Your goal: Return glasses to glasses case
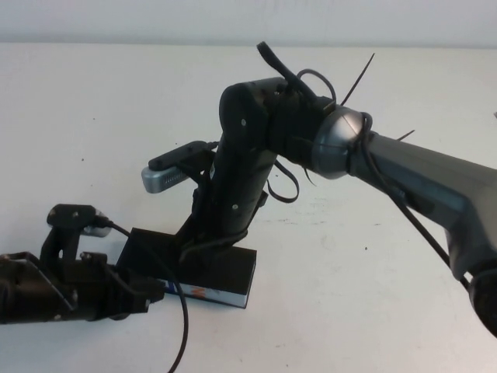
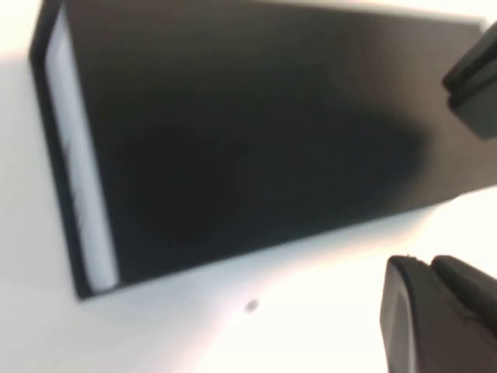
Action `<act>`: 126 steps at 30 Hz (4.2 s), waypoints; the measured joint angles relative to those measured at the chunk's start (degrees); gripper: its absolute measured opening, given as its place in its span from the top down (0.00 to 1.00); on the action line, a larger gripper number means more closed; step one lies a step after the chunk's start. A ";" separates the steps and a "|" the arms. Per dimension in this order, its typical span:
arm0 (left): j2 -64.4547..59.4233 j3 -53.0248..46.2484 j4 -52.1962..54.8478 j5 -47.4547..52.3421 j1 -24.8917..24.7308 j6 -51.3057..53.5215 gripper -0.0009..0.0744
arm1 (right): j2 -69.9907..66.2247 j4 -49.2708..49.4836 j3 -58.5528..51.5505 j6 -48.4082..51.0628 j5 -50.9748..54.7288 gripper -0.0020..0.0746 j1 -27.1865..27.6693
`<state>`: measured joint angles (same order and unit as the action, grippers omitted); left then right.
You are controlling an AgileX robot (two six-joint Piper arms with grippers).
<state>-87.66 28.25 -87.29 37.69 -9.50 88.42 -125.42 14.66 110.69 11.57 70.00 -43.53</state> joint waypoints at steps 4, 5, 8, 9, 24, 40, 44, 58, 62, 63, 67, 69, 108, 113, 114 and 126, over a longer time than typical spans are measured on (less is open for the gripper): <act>5.74 0.00 -0.17 0.10 0.00 -1.64 0.99 | 3.14 -1.19 -0.08 -1.14 0.12 0.99 0.00; 7.30 0.00 -0.24 0.10 0.00 -1.78 0.99 | 3.95 -1.19 -0.08 -1.23 0.12 0.99 0.00; 11.86 -0.11 -0.24 0.35 0.00 -1.91 0.99 | 6.14 -1.09 -0.08 -1.94 0.20 0.99 0.00; 13.76 -0.11 -0.24 0.45 0.00 -2.08 0.99 | 6.71 -1.20 -0.12 -2.25 0.30 0.99 0.00; 45.15 -1.90 1.27 -5.24 0.00 -4.11 0.99 | 29.97 -8.83 -8.47 -10.10 0.86 0.99 -9.80; 80.86 -18.98 -0.73 -31.75 0.00 -2.38 0.99 | 82.70 -23.00 -50.20 -32.59 -3.03 0.99 -14.23; 82.57 -24.42 -1.32 -36.46 0.00 -1.87 0.99 | 92.48 -23.23 -60.13 -34.58 -9.09 0.99 -14.23; 82.69 -29.79 -1.66 -39.44 0.00 -1.75 0.99 | 101.62 -24.93 -79.18 -35.56 -34.31 0.99 -14.23; 82.69 -29.79 -1.76 -39.63 0.00 -1.75 0.99 | 101.62 -24.93 -80.96 -35.65 -33.86 0.99 -14.23; 82.69 -29.79 -1.76 -39.63 0.00 -1.75 0.99 | 101.62 -24.93 -81.42 -35.65 -33.42 0.99 -14.23; 82.69 -29.79 -1.76 -39.63 0.00 -1.75 0.99 | 101.72 -25.05 -82.43 -35.65 -32.21 0.99 -14.23; 82.69 -29.79 -1.76 -39.63 0.00 -1.75 0.99 | 101.72 -26.42 -82.57 -35.65 -31.95 0.99 -14.23; 82.69 -29.79 -1.88 -41.40 0.00 -1.75 0.99 | 125.99 -45.77 -112.25 -58.11 -67.01 0.99 39.31; 82.69 -29.79 -1.88 -41.44 0.00 -1.75 0.99 | 125.99 -18.18 -112.25 -32.68 -64.68 0.99 39.31; 82.69 -29.79 -1.88 -41.44 0.00 -1.75 0.99 | 125.99 -13.23 -112.25 -24.50 -63.38 0.99 39.31; 82.69 -29.79 -2.00 -41.53 0.00 -1.75 0.99 | 125.99 -6.45 -112.25 -4.98 -50.13 0.99 39.31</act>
<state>-4.96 -1.54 -89.29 -3.85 -9.50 86.67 0.57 8.21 -1.56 6.59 19.87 -4.22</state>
